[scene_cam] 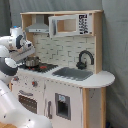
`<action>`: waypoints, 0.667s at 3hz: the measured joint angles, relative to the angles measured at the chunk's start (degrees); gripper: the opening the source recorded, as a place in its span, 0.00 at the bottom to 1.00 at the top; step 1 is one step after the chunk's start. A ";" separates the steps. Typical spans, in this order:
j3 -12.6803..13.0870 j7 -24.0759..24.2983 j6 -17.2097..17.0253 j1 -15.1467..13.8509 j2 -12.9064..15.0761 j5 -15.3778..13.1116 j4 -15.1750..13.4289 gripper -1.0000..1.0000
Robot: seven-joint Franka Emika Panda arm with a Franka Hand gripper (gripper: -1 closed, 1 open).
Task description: Play with the kitchen
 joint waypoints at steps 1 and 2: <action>0.00 -0.09 -0.02 -0.02 0.00 0.00 0.00 1.00; 0.22 -0.93 -1.70 -0.12 0.28 0.30 0.50 1.00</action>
